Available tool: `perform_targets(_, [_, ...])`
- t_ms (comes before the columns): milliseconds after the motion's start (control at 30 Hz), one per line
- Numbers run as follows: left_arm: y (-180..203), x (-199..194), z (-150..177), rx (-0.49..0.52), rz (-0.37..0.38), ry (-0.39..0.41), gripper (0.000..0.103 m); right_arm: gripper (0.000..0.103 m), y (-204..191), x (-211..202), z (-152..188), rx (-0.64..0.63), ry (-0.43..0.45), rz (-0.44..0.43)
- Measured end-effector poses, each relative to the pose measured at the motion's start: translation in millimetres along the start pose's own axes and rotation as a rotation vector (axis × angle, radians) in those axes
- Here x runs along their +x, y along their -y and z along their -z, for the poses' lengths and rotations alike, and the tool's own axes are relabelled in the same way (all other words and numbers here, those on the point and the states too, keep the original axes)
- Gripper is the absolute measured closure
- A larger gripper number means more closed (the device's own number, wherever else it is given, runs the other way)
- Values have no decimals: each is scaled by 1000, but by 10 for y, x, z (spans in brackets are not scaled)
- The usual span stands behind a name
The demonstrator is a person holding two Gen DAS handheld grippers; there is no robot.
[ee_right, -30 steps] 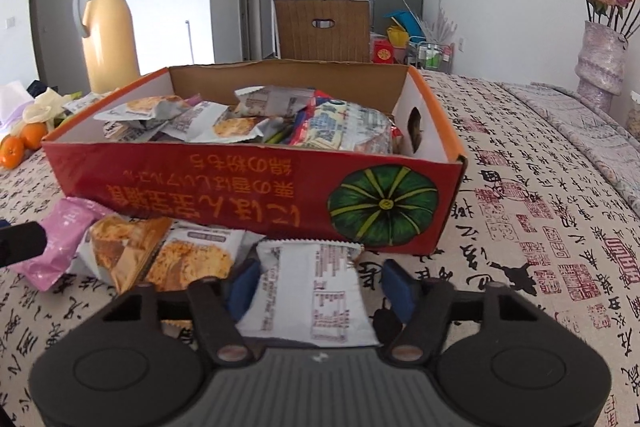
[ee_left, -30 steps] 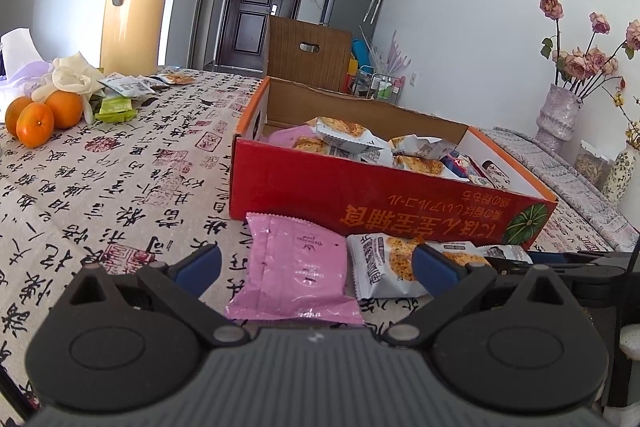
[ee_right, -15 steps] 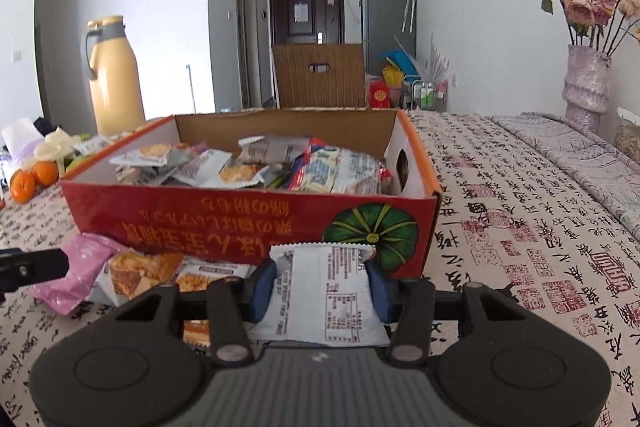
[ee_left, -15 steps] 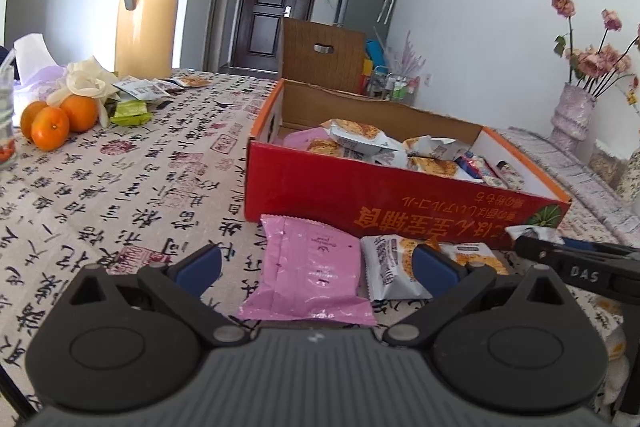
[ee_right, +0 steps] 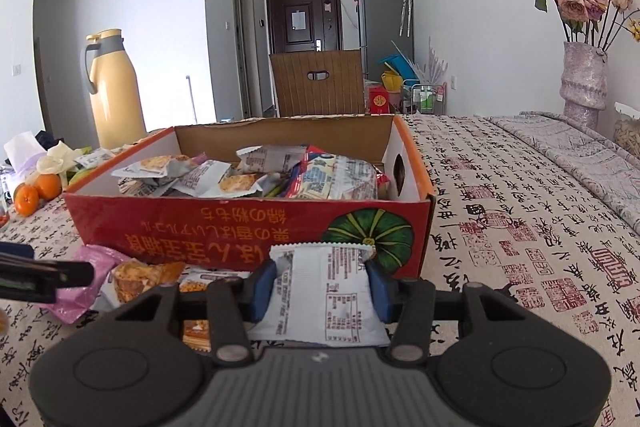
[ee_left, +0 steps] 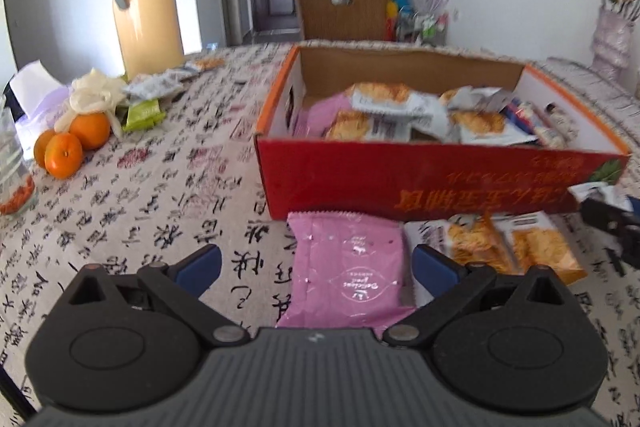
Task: Organize snacks
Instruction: 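Grasp a white wrapper packet with the right gripper while the left gripper grasps the pink packet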
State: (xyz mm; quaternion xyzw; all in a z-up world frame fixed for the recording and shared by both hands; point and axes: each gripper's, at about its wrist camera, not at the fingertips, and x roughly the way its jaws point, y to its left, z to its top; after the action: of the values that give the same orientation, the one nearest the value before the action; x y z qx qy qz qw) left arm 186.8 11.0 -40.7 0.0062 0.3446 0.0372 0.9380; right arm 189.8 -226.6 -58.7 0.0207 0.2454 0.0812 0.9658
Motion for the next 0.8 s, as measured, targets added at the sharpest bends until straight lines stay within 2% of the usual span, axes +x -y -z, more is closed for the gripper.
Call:
perform_targets(200, [17, 141, 17, -10, -24, -33, 0, 55, -2, -6, 4, 0, 1, -9])
perform_targets(367, [49, 187, 6, -5, -36, -45, 6, 55, -2, -5, 2, 0, 2, -13])
perform_targets(467, [75, 191, 8, -3, -22, -45, 16, 55, -2, -4, 2, 1, 3, -13])
perform_targets(633, [89, 139, 16, -18, 17, -34, 41, 55, -10, 6, 1, 0, -1, -14])
perform_targets(800, [73, 78, 49, -41, 21, -25, 41, 55, -13, 3, 5, -1, 1, -14])
